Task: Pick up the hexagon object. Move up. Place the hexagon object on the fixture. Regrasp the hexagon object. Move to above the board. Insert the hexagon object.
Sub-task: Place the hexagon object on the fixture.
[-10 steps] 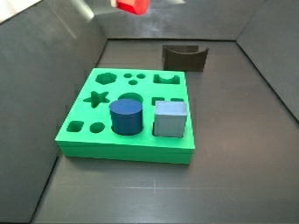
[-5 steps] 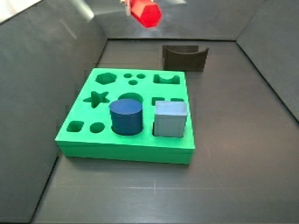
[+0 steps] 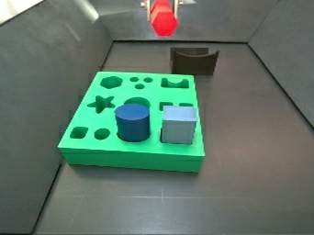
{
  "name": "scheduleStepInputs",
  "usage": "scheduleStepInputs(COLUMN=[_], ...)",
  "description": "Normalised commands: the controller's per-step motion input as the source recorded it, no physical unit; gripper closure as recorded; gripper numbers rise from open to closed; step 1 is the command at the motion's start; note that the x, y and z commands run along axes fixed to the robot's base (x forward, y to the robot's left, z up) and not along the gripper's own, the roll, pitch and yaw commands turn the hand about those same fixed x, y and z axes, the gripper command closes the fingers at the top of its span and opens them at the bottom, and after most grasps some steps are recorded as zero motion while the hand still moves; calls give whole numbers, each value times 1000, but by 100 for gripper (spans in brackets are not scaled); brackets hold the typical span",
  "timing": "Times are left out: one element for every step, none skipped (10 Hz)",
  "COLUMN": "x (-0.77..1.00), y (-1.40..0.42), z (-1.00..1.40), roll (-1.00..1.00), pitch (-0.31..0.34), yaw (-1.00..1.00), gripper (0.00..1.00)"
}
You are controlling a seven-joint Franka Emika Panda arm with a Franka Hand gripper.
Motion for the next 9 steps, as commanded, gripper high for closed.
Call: scheduleStepInputs(x=[1000,996,1000,1000,989,889,794,674,585], y=[939,1000,992,919,819,641,467,239,98], z=[206,218,187,120,88,61,31,8,5], roll=[-1000,-1000,-1000,-1000,-1000,-1000,-915,-689,-508], pitch=[115,119,127,135,146,161,158,133,113], yaw=[-73,-29,-40,-49,-63,-78,-91,-97,-98], gripper=[100,100,100,100,100,100,100,100,100])
